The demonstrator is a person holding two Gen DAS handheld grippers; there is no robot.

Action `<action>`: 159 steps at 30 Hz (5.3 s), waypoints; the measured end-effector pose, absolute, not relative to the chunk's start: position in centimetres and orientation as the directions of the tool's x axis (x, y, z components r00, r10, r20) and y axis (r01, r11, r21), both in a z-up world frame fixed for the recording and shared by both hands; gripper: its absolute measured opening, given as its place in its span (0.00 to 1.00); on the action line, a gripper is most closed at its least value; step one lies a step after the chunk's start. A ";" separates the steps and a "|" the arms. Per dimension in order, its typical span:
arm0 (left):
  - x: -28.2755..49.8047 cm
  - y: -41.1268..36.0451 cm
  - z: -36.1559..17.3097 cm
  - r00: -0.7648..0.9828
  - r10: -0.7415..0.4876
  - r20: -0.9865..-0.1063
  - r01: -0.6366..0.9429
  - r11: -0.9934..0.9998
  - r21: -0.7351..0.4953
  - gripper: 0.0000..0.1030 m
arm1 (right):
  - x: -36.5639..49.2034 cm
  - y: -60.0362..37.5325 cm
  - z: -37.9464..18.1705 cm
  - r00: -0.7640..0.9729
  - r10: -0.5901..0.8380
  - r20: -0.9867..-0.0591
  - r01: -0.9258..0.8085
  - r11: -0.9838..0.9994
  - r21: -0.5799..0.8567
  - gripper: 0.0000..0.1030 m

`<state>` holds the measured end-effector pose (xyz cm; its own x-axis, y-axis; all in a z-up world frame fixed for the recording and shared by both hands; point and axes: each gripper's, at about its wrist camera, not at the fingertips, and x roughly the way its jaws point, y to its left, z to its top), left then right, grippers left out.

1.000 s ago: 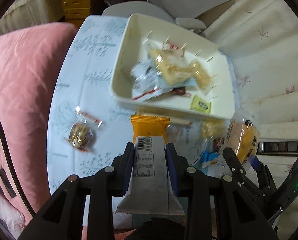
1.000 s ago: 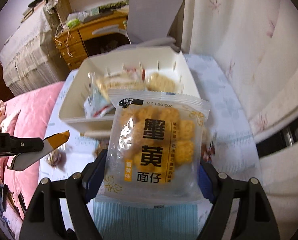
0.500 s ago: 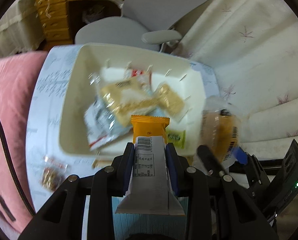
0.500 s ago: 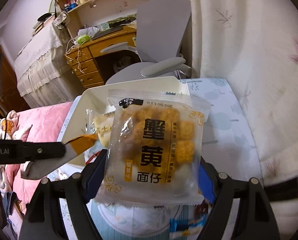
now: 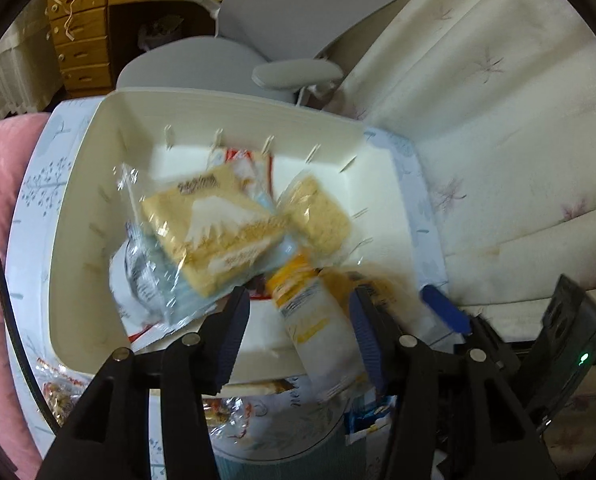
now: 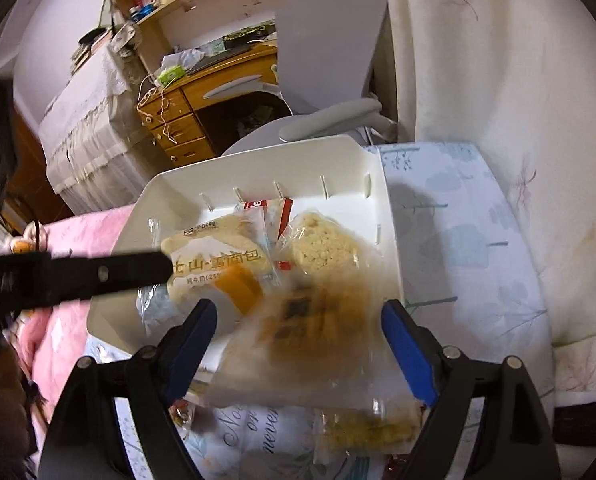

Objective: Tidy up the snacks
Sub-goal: 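Open both grippers to drop the bar and crab-roe bag into the bin, then withdraw both tools from the bin toward the nut-cluster packets, then close left gripper on a nut-cluster packet while right gripper closes on a dark-filled packet, then lift and carry both held packets over the white bin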

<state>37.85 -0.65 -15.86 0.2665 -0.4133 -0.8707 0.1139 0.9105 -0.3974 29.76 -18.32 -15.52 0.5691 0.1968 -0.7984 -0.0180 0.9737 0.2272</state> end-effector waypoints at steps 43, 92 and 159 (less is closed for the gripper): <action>25.4 17.8 -9.1 0.263 -0.494 -0.828 0.359 0.847 -0.391 0.56 | 15.5 -6.1 -7.8 0.698 -0.067 -0.713 0.304 0.929 0.210 0.82; 30.6 17.1 -30.3 -0.104 0.027 -0.994 0.228 0.974 0.003 0.72 | 20.1 -1.2 -25.5 0.554 -0.013 -0.832 0.153 0.985 0.086 0.73; 25.0 7.9 -11.1 0.246 -0.307 -0.919 0.116 0.951 -0.287 0.49 | 16.8 -12.2 -7.6 0.678 0.034 -0.734 -0.020 0.999 0.028 0.50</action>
<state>24.99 7.94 -11.10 0.2459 -0.3072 -0.9193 0.1164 0.9509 -0.2866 16.81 -12.17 -7.57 0.6780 0.0339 -0.7343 -0.0195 0.9994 0.0281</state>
